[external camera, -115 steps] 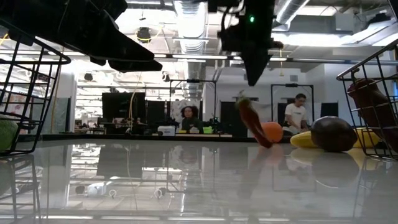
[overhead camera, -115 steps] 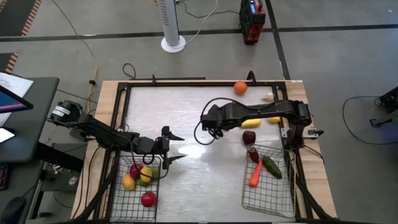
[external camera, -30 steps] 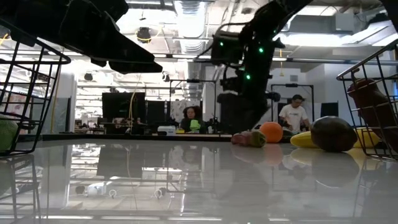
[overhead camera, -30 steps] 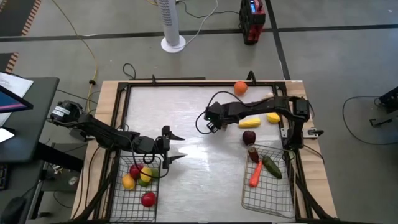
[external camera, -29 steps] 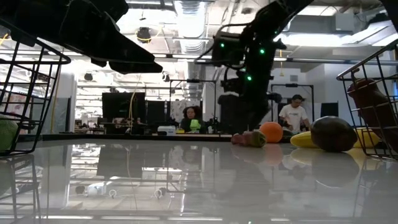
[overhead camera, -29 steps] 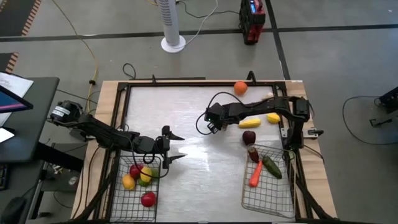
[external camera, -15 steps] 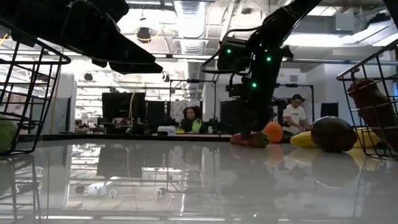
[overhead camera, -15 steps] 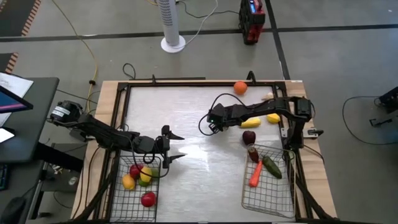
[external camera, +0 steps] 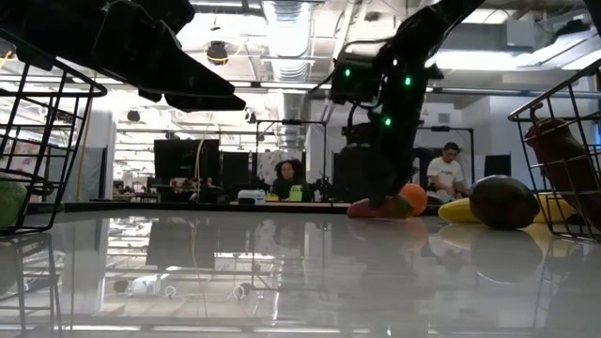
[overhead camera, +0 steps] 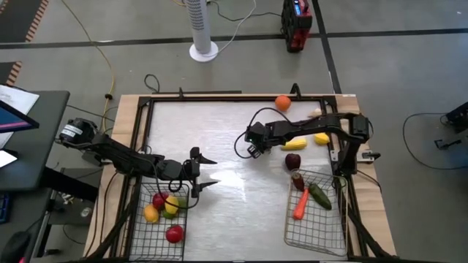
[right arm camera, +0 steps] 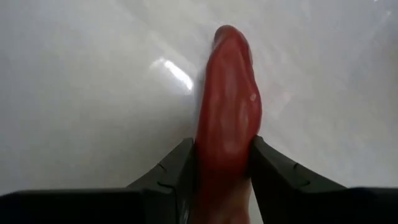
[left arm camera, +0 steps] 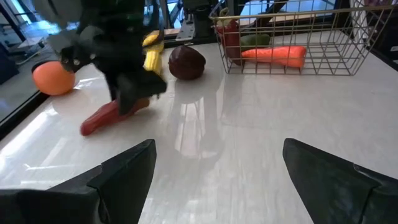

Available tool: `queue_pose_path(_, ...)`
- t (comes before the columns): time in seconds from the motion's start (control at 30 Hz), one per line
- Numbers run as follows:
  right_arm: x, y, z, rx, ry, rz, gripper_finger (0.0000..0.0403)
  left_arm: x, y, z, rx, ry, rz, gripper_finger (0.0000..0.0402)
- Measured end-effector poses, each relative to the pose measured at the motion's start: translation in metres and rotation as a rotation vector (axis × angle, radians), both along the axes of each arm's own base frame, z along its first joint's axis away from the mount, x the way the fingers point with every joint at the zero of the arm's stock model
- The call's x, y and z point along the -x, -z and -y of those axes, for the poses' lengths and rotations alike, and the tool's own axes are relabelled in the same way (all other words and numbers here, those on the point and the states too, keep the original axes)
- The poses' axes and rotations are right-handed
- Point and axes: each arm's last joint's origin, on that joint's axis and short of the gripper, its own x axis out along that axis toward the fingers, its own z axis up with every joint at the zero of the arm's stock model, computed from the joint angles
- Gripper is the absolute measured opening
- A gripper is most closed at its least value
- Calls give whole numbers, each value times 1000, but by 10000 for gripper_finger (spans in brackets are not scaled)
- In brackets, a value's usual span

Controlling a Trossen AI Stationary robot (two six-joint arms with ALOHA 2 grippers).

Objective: Sort produce into baskets
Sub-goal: Put the red chili pepper into the gold wire basket

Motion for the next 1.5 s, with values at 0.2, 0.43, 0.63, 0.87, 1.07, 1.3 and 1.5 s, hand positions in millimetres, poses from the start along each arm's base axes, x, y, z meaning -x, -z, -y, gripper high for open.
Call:
queue_pose_path(0.2, 1, -42, -7, -11, -40, 104, 158, 0, 0, 0, 0, -1, 0, 341)
queue_pose_path(0.43, 19, -105, -40, -14, -114, 264, 158, 0, 0, 0, 2, -2, 1, 341)
queue_pose_path(0.63, 53, -150, -75, -47, -156, 410, 158, 0, 0, 0, 30, -1, 3, 341)
queue_pose_path(0.87, 102, -173, -112, -126, -188, 410, 158, 0, 0, 0, 36, -1, 7, 341)
queue_pose_path(1.07, 137, -181, -138, -183, -237, 379, 158, 0, 0, 0, 42, -3, 8, 341)
queue_pose_path(1.3, 170, -186, -165, -310, -231, 372, 158, 0, 0, 0, 26, -9, 8, 341)
queue_pose_path(1.5, 200, -179, -180, -402, -66, 253, 158, 0, -1, 0, 19, -13, 8, 341)
